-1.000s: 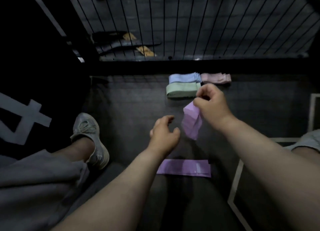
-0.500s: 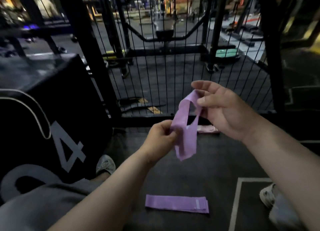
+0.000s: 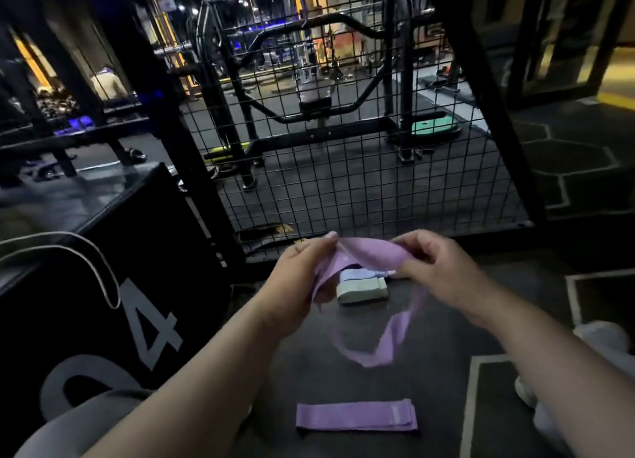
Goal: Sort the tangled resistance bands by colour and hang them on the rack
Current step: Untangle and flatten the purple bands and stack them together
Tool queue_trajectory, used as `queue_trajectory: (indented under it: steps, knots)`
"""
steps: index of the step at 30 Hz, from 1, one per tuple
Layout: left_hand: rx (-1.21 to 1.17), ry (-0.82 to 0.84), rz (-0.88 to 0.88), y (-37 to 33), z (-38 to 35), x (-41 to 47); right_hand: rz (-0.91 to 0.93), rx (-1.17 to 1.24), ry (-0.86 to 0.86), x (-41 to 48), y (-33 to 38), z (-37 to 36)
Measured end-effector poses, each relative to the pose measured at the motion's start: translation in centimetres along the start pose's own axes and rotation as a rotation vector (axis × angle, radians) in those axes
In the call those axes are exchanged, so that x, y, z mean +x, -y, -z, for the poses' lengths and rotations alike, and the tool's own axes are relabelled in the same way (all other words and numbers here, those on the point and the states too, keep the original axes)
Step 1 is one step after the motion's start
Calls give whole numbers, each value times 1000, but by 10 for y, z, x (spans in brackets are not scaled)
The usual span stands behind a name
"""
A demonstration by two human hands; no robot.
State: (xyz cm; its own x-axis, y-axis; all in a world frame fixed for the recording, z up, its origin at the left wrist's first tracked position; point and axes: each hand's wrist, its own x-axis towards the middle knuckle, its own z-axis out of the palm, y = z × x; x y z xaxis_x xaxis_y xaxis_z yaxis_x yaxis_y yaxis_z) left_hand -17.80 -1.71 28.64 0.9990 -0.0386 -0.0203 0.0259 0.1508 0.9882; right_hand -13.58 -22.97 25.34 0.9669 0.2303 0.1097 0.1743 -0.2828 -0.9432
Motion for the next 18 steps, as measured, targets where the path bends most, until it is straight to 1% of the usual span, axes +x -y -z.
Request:
queue_trajectory:
  steps: [4, 5, 7, 9, 12, 14, 15, 18]
  knots:
    - [-4, 55, -6, 2, 4, 2, -84, 71, -39, -5, 1, 13]
    - [-13, 62, 2, 4, 5, 2, -107, 128, -35, -5, 1, 13]
    - [9, 77, -3, 8, 7, 3, -145, 343, 19, -4, 1, 13]
    - [28, 90, 8, 10, 8, 2, -182, 577, 118, -4, 5, 14]
    - [4, 98, 27, 11, 9, 1, -191, 812, 251, -6, 11, 16]
    - [-16, 97, 33, 12, 9, 0, -187, 837, 351, -7, 14, 15]
    - [-26, 102, 31, 13, 9, 0, -193, 796, 401, -9, 15, 14]
    - [-36, 117, 48, 15, 11, -1, -190, 565, 529, -12, 13, 9]
